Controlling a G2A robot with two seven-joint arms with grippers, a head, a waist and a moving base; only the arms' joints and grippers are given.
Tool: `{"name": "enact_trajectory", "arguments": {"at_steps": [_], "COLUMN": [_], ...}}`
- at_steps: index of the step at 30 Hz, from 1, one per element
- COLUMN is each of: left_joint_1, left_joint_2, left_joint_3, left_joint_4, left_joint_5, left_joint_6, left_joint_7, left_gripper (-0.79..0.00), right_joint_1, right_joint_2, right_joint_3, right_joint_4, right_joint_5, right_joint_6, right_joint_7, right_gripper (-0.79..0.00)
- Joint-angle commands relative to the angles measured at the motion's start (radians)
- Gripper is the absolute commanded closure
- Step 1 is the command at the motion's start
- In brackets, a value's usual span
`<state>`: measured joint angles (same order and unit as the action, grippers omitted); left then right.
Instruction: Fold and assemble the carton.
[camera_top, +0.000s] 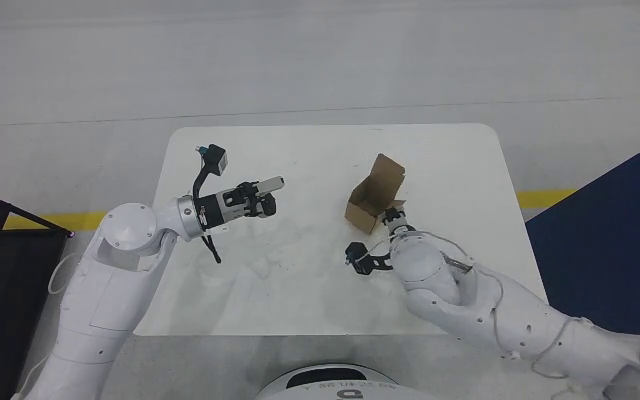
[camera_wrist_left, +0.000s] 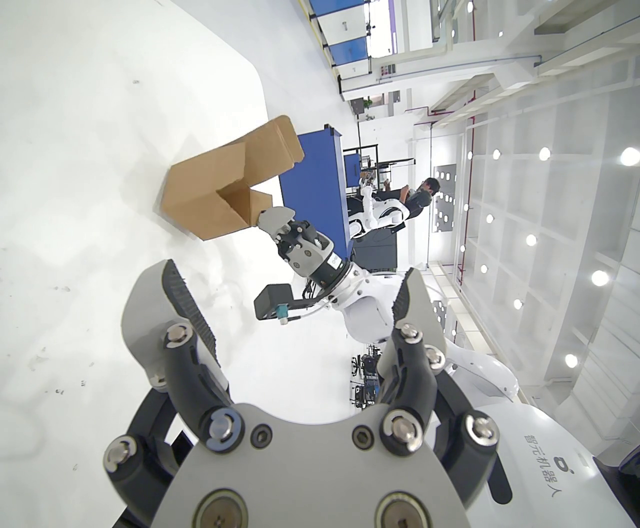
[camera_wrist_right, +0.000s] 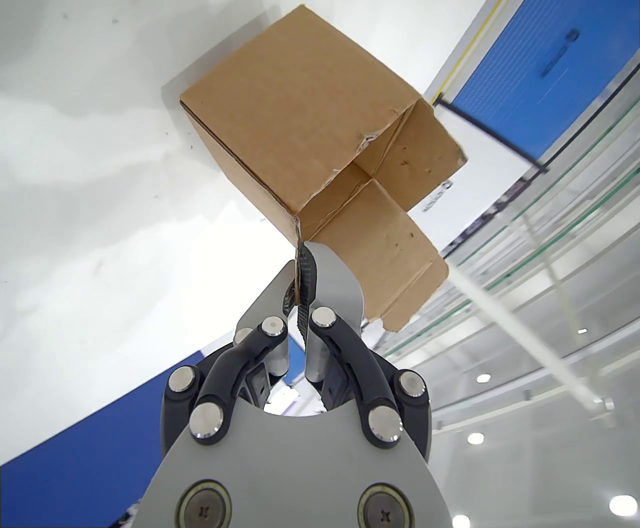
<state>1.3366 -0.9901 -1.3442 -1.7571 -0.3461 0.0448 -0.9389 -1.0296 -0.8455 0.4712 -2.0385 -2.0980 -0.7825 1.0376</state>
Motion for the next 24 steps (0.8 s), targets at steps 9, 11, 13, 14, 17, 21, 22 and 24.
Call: {"name": "enact_trajectory", "arguments": {"at_steps": [9, 11, 13, 14, 17, 21, 22, 24], "left_joint_1": [0.0, 0.0, 0.0, 0.0, 0.0, 0.0, 0.0, 0.0], "left_joint_2": [0.0, 0.0, 0.0, 0.0, 0.0, 0.0, 0.0, 0.0], "left_joint_3": [0.0, 0.0, 0.0, 0.0, 0.0, 0.0, 0.0, 0.0], "left_joint_4": [0.0, 0.0, 0.0, 0.0, 0.0, 0.0, 0.0, 0.0], "left_joint_5": [0.0, 0.0, 0.0, 0.0, 0.0, 0.0, 0.0, 0.0], "left_joint_6": [0.0, 0.0, 0.0, 0.0, 0.0, 0.0, 0.0, 0.0], "left_joint_7": [0.0, 0.0, 0.0, 0.0, 0.0, 0.0, 0.0, 0.0], "left_gripper": [-0.785, -0.785, -0.785, -0.785, -0.785, -0.785, -0.785, -0.785], "right_joint_1": [-0.02, -0.031, -0.046, -0.056, -0.093, -0.175, -0.203, -0.261], "right_joint_2": [-0.016, -0.014, -0.01, -0.008, 0.001, 0.021, 0.028, 0.043], "right_joint_3": [0.039, 0.056, 0.074, 0.088, 0.15, 0.285, 0.327, 0.413], "right_joint_4": [-0.016, -0.021, -0.023, -0.029, -0.052, -0.093, -0.102, -0.1], "right_joint_5": [-0.032, -0.031, -0.032, -0.024, 0.019, 0.128, 0.172, 0.25], "right_joint_6": [-0.053, -0.063, -0.069, -0.067, -0.033, 0.117, 0.161, 0.226], "right_joint_7": [-0.053, -0.064, -0.069, -0.068, -0.069, -0.099, -0.134, -0.201], "right_gripper": [-0.785, -0.785, -0.785, -0.785, -0.785, -0.785, -0.785, -0.785]}}
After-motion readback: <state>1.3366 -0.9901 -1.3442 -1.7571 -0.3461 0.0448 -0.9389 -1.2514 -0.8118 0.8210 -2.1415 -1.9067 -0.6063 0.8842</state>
